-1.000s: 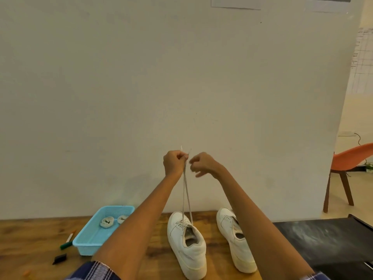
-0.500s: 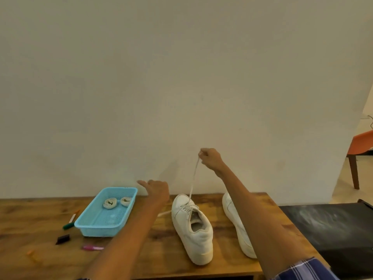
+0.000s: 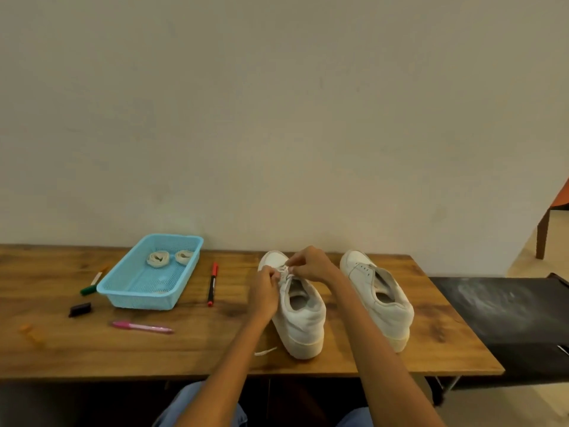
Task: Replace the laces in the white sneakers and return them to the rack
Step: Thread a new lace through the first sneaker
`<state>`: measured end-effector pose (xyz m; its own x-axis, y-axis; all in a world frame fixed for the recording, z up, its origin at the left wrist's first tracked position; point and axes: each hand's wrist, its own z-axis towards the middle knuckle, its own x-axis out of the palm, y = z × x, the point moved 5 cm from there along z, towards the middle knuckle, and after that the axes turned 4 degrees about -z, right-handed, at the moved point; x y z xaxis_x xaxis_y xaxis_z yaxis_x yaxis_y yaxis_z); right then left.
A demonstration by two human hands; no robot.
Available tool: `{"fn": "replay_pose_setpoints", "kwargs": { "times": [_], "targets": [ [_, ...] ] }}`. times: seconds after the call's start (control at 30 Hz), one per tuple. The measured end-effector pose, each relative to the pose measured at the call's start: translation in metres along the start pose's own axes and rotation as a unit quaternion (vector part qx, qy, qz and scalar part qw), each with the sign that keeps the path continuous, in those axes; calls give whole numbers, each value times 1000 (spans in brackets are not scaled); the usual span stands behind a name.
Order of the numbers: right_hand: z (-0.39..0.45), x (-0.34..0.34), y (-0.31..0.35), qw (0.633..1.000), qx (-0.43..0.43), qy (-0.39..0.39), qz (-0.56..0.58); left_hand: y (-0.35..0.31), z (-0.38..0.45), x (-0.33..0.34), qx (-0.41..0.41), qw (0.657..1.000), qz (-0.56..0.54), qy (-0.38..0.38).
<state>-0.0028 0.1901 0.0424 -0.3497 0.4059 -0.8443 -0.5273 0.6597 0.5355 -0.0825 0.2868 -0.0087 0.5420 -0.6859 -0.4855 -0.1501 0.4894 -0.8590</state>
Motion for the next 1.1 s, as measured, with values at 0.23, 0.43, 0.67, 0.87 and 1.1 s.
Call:
{"fn": "replay_pose_setpoints", "kwargs": {
  "times": [0.23,0.43,0.67,0.87,1.1],
  "targets": [
    [1,4,-4,998,-32,-43,33,-17,-11,7,21,996,76,32],
    [-5,21,-21,983,-42,-161,74,-11,14,-7,-12,991,69,111],
    [-18,6,-32,972,-38,-34,229,-20,17,-6,-7,972,-64,228],
    [-27,9,-22,976,-61,-29,206,-35,15,-7,101,993,-10,57],
    [-27,8,-15,980,-105,-104,131,-21,11,-13,-21,981,31,189]
  ]
}}
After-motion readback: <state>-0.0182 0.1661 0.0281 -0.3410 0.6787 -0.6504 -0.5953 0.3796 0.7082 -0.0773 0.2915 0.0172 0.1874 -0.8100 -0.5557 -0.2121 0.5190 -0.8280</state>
